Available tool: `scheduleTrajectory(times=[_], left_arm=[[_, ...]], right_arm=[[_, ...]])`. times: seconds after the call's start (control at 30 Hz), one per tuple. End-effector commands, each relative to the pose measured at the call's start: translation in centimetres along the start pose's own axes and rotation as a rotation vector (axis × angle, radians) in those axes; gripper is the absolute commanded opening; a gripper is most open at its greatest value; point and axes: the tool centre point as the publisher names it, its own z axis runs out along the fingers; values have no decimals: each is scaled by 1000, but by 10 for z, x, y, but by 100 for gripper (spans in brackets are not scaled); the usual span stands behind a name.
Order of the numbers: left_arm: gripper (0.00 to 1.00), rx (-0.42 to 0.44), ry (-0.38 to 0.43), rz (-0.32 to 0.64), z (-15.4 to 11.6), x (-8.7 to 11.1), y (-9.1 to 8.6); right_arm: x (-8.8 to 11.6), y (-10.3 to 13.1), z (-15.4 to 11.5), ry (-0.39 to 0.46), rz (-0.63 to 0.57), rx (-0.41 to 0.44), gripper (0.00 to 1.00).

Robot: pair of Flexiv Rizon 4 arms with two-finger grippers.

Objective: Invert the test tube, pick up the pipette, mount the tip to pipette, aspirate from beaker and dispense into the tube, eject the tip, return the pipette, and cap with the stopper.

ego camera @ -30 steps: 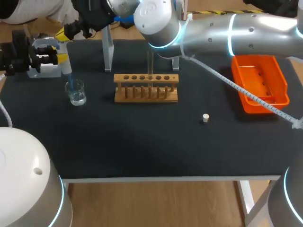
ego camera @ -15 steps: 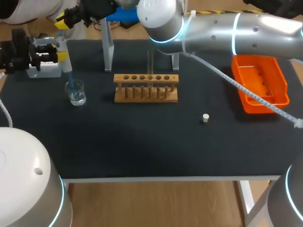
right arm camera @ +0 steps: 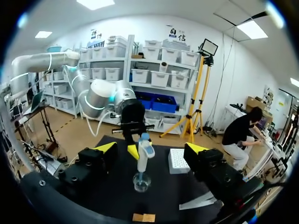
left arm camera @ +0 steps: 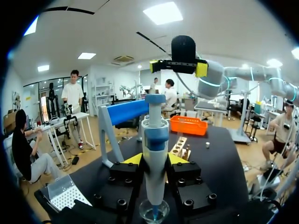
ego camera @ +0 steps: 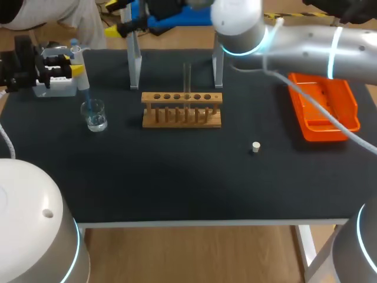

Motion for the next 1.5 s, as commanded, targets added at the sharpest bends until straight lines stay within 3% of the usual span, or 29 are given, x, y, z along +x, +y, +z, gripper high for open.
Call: scheduleTrajectory(times=[0.03, 0.33, 0.63, 0.87, 1.17, 1.5], left_arm=[[0, -2, -1, -1, -1, 0, -1], [0, -2, -1, -1, -1, 0, -1], [0, -2, -1, -1, -1, 0, -1], [0, -2, -1, -1, -1, 0, -1], [0, -2, -1, -1, -1, 0, -1], [0, -2, -1, -1, -1, 0, -1]], right_arm=[[13, -20, -81, 4, -9, -3, 100], [22, -58, -152, -4, -4, 29, 100], [26, -93, -196, -15, 27, 38, 100], [29, -124, -206, -38, 57, 41, 100], [41, -164, -197, -48, 71, 71, 100], [41, -164, -197, -48, 71, 71, 100]])
